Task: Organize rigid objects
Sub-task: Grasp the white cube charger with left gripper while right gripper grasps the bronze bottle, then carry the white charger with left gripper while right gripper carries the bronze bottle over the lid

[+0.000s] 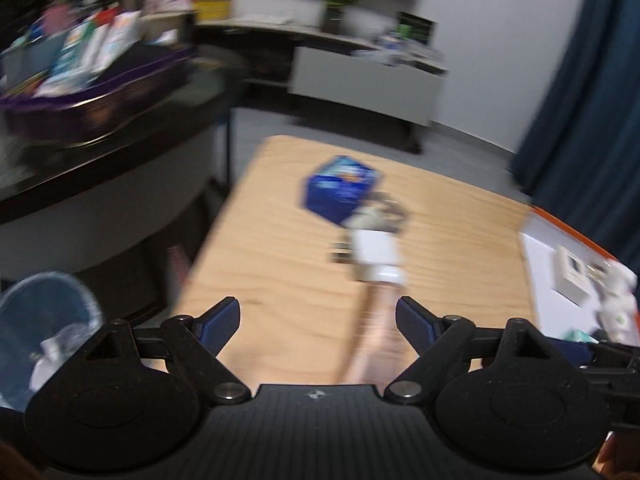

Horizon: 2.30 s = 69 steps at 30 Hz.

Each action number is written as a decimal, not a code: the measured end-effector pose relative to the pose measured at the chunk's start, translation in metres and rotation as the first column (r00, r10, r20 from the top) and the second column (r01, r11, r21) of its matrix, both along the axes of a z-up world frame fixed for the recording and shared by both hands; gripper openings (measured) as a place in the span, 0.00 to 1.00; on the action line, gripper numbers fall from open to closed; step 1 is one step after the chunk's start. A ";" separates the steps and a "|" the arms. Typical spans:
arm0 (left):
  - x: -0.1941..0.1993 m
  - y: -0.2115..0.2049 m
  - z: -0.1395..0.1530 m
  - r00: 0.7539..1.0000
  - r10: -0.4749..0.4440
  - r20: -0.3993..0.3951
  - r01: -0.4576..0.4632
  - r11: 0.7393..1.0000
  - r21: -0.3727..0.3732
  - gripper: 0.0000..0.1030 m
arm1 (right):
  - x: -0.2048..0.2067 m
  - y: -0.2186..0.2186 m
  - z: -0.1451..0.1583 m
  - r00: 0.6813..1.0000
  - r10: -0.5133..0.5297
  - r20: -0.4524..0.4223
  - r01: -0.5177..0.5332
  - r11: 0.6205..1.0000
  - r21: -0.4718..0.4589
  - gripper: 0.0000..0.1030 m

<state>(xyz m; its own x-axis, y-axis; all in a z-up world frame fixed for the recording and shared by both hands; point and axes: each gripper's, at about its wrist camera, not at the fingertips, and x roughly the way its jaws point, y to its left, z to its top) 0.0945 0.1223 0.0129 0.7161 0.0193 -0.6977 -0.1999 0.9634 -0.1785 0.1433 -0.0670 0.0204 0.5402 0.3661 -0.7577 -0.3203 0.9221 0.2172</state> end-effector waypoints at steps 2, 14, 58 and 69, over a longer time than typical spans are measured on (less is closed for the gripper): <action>-0.001 0.020 -0.001 0.999 0.036 -0.001 -0.036 0.999 -0.003 0.85 | 0.004 0.025 -0.002 0.999 0.034 -0.021 -0.033 0.999 0.026 0.81; 0.022 0.031 -0.007 0.999 -0.019 0.036 0.019 1.000 -0.006 0.91 | 0.027 0.088 -0.036 0.999 0.034 -0.037 -0.036 0.997 -0.067 0.53; 0.042 -0.050 -0.029 0.990 -0.119 0.074 0.114 0.991 0.069 0.57 | -0.005 -0.035 -0.007 0.981 -0.133 0.145 0.145 0.986 -0.080 0.46; 0.034 -0.085 -0.009 0.971 -0.208 0.120 0.202 0.978 0.059 0.57 | -0.020 -0.066 0.020 0.954 -0.210 0.214 0.227 0.972 -0.061 0.46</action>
<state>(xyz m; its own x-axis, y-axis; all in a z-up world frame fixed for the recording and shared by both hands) 0.1285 0.0375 0.0036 0.7897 -0.1069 -0.6041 0.0235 0.9892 -0.1444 0.1237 -0.1331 0.0401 0.7466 0.1613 -0.6454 -0.1384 0.9866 0.0865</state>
